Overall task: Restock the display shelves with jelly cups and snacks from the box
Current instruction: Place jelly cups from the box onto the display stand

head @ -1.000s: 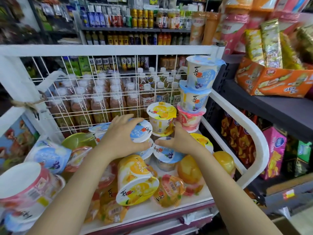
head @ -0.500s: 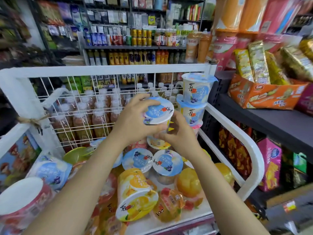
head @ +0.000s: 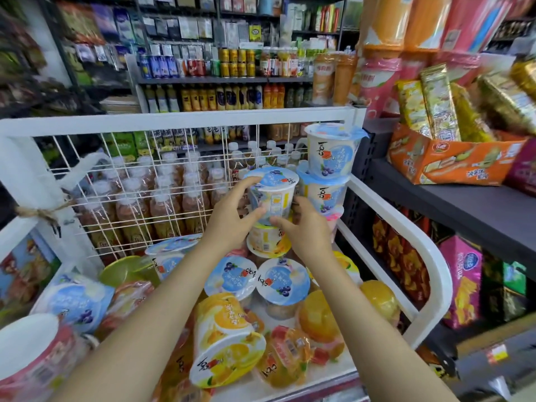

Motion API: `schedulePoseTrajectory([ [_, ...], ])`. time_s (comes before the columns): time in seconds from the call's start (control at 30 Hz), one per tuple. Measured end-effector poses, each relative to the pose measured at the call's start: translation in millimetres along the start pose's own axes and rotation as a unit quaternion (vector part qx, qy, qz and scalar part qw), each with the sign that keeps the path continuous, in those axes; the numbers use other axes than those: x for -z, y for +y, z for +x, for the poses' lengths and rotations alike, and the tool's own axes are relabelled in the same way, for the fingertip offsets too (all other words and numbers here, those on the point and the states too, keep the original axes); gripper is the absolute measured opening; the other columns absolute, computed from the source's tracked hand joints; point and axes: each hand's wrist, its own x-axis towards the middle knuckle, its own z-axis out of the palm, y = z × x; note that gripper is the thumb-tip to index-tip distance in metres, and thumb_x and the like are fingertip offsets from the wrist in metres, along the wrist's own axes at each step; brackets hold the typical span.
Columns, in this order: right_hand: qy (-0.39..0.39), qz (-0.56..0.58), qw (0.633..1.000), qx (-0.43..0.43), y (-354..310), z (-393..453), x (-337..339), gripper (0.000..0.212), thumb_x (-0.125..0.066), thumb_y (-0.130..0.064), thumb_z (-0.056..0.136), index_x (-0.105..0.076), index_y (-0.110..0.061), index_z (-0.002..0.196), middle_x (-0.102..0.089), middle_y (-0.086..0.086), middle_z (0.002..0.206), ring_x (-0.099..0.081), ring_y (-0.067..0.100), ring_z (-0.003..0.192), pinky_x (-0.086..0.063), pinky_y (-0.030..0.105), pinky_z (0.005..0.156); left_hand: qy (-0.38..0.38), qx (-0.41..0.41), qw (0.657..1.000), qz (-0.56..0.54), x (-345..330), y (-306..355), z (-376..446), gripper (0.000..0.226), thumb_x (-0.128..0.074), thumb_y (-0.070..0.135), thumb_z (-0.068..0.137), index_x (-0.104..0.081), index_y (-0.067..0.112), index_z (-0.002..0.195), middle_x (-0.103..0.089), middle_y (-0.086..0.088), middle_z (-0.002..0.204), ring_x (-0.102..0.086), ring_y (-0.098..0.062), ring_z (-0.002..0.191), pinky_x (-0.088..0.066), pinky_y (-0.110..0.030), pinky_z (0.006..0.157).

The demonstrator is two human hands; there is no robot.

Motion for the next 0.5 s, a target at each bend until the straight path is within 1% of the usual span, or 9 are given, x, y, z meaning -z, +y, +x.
schedulePoseTrajectory([
  [0.07, -0.003, -0.013, 1.000, 0.000, -0.9, 2.6, -0.9, 0.049, -0.076, -0.036, 0.085, -0.059, -0.012, 0.124, -0.071, 0.007, 0.105, -0.067, 0.024, 0.094, -0.053, 0.035, 0.075, 0.006, 0.002, 1.000, 0.015, 0.6, 1.4, 0.5, 0.053, -0.066, 0.031, 0.095, -0.044, 0.040, 0.143, -0.041, 0.026, 0.139, -0.040, -0.003, 0.132, -0.042, -0.034, 0.104],
  [0.13, -0.007, -0.007, 1.000, 0.004, -0.6, 2.8, 0.2, 0.050, -0.077, -0.033, 0.086, -0.058, -0.010, 0.126, -0.070, 0.006, 0.111, -0.066, 0.022, 0.098, -0.052, 0.032, 0.077, 0.005, 0.002, 1.000, 0.025, 2.3, 4.9, -0.6, 0.055, -0.064, 0.032, 0.096, -0.041, 0.038, 0.146, -0.040, 0.023, 0.143, -0.036, 0.003, 0.129, -0.039, -0.032, 0.105],
  [0.17, -0.008, -0.002, 1.000, 0.008, -1.1, 0.8, 2.4, 0.051, -0.077, -0.032, 0.085, -0.057, -0.010, 0.127, -0.069, 0.003, 0.112, -0.064, 0.019, 0.099, -0.052, 0.031, 0.079, -0.008, 0.001, 0.999, 0.033, 3.5, 7.3, -2.4, 0.059, -0.064, 0.032, 0.097, -0.036, 0.038, 0.149, -0.039, 0.020, 0.149, -0.034, 0.001, 0.133, -0.037, -0.030, 0.105],
  [0.23, 0.004, 0.012, 1.000, 0.026, -0.4, -5.6, 8.5, 0.052, -0.078, -0.032, 0.085, -0.056, -0.013, 0.128, -0.063, -0.007, 0.110, -0.060, 0.011, 0.097, -0.051, 0.026, 0.081, -0.053, 0.004, 0.996, 0.076, 8.9, 10.9, -9.0, 0.073, -0.064, 0.034, 0.096, -0.021, 0.040, 0.155, -0.031, 0.012, 0.159, -0.031, -0.009, 0.142, -0.034, -0.030, 0.104],
  [0.3, 0.028, 0.015, 0.999, 0.043, 0.3, -16.1, 15.5, 0.043, -0.077, -0.032, 0.085, -0.059, -0.015, 0.120, -0.062, -0.010, 0.106, -0.060, 0.008, 0.089, -0.050, 0.021, 0.076, -0.057, 0.002, 0.983, 0.173, 21.1, 6.4, -21.6, 0.084, -0.066, 0.039, 0.094, -0.012, 0.038, 0.158, -0.029, 0.005, 0.161, -0.029, -0.017, 0.145, -0.034, -0.036, 0.109],
  [0.33, 0.030, 0.015, 0.998, 0.046, -0.2, -22.3, 16.9, 0.035, -0.076, -0.030, 0.086, -0.061, -0.015, 0.114, -0.064, -0.009, 0.100, -0.061, 0.007, 0.083, -0.049, 0.017, 0.071, -0.038, -0.003, 0.974, 0.222, 28.7, -0.9, -30.3, 0.082, -0.066, 0.041, 0.093, -0.016, 0.035, 0.158, -0.033, 0.002, 0.160, -0.031, -0.020, 0.144, -0.031, -0.039, 0.112],
  [0.4, -0.006, 0.033, 0.998, 0.052, -5.9, -33.7, 12.7, 0.019, -0.075, -0.023, 0.088, -0.063, -0.015, 0.101, -0.065, -0.006, 0.087, -0.060, 0.005, 0.076, -0.048, 0.013, 0.064, 0.014, 0.005, 0.955, 0.296, 44.8, -17.7, -48.2, 0.066, -0.063, 0.046, 0.093, -0.038, 0.028, 0.151, -0.044, 0.000, 0.151, -0.039, -0.026, 0.139, -0.027, -0.044, 0.114],
  [0.47, -0.093, 0.047, 0.992, 0.074, -13.9, -41.0, -2.9, 0.012, -0.075, -0.020, 0.088, -0.066, -0.014, 0.094, -0.068, -0.004, 0.084, -0.062, 0.009, 0.075, -0.051, 0.018, 0.068, 0.044, 0.060, 0.938, 0.340, 59.2, -35.4, -63.2, 0.055, -0.061, 0.055, 0.090, -0.056, 0.026, 0.137, -0.053, -0.001, 0.138, -0.046, -0.029, 0.130, -0.031, -0.047, 0.109],
  [0.5, -0.153, 0.041, 0.984, 0.087, -16.8, -43.6, -12.8, 0.014, -0.076, -0.021, 0.087, -0.068, -0.014, 0.096, -0.069, -0.004, 0.089, -0.063, 0.010, 0.080, -0.052, 0.022, 0.073, 0.040, 0.100, 0.930, 0.352, 64.2, -42.2, -69.6, 0.055, -0.061, 0.059, 0.088, -0.059, 0.027, 0.133, -0.054, -0.001, 0.135, -0.047, -0.029, 0.128, -0.032, -0.046, 0.106],
])
